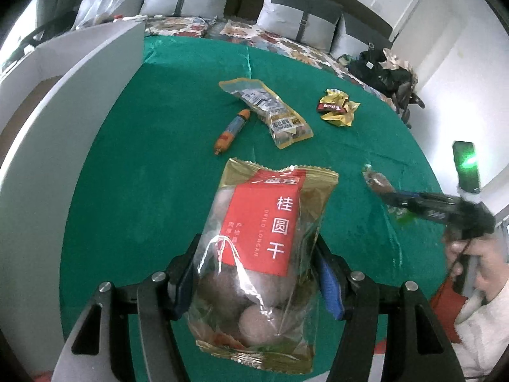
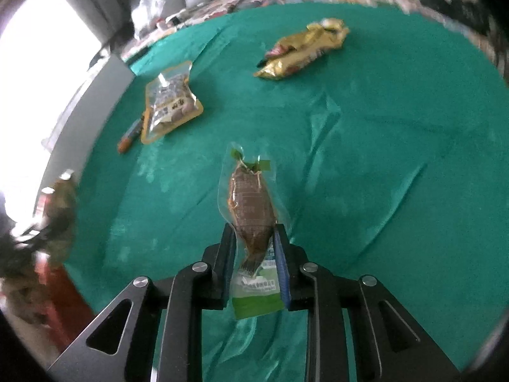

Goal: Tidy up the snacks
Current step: 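Carry longan bag and jerky packet over the white box and open both tools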

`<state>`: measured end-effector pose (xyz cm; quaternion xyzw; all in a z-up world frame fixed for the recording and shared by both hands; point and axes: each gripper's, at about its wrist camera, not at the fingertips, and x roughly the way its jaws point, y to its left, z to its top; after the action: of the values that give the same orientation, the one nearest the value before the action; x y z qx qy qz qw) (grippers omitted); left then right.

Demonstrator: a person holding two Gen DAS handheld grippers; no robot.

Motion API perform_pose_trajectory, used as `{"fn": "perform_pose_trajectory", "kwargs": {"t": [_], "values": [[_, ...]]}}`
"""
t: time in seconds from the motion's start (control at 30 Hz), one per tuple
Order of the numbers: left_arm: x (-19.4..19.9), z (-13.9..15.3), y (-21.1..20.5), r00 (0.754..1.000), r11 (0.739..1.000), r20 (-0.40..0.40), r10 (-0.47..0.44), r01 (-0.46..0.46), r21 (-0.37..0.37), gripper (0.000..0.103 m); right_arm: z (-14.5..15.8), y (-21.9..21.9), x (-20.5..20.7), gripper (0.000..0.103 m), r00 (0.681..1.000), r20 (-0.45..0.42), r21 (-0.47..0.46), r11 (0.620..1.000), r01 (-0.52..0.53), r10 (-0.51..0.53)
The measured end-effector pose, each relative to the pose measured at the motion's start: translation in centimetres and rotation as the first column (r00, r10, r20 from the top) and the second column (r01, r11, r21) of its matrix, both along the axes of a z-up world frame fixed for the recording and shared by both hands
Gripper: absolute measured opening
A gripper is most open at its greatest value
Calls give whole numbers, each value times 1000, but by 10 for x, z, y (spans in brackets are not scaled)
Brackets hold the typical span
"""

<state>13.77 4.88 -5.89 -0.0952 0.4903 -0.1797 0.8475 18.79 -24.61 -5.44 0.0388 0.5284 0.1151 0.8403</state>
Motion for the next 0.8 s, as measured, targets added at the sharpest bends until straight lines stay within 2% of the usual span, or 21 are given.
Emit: {"fn": "perform_pose_trajectory", "kwargs": {"t": [0.07,0.1,0.17,0.23,0.3,0.33,0.4,0.43,0.53,0.6,0.67,0.8], "values": [[-3,-1,0,1000,1000,-8,8,-8,-16,63,-5,28,6,53,998,23,-155,987,-47,51],[-3,-1,0,1000,1000,-11,11,-11,-19,63,-8,32,8,53,997,28,-188,980,-62,68],[-8,2,1,1000,1000,-12,18,-19,-20,63,-17,50,14,44,995,37,-288,954,-80,95],[-11,7,3,1000,1000,-4,20,-20,-24,63,-16,54,17,38,995,54,-310,949,-59,79],[-15,15,6,1000,999,14,19,-19,-27,63,-9,44,16,36,998,55,-231,973,-14,28],[-16,18,7,1000,999,19,19,-19,-29,63,-1,36,13,33,998,64,-158,987,14,-4],[-19,24,12,999,999,29,24,-23,-45,63,9,26,9,28,997,67,-64,997,46,-42],[-20,27,13,999,998,32,25,-23,-55,63,16,17,5,28,996,64,27,997,66,-67],[-21,34,18,998,995,37,42,-38,-92,63,27,2,-2,28,993,55,161,982,99,-109],[-22,40,22,998,992,44,50,-44,-119,63,33,-9,-8,28,990,32,279,953,123,-137],[-24,50,27,997,988,61,55,-45,-149,63,40,-9,-10,28,989,24,353,926,131,-149],[-25,76,43,992,980,102,76,-56,-190,63,60,2,-16,28,991,34,421,901,105,-131]]}}
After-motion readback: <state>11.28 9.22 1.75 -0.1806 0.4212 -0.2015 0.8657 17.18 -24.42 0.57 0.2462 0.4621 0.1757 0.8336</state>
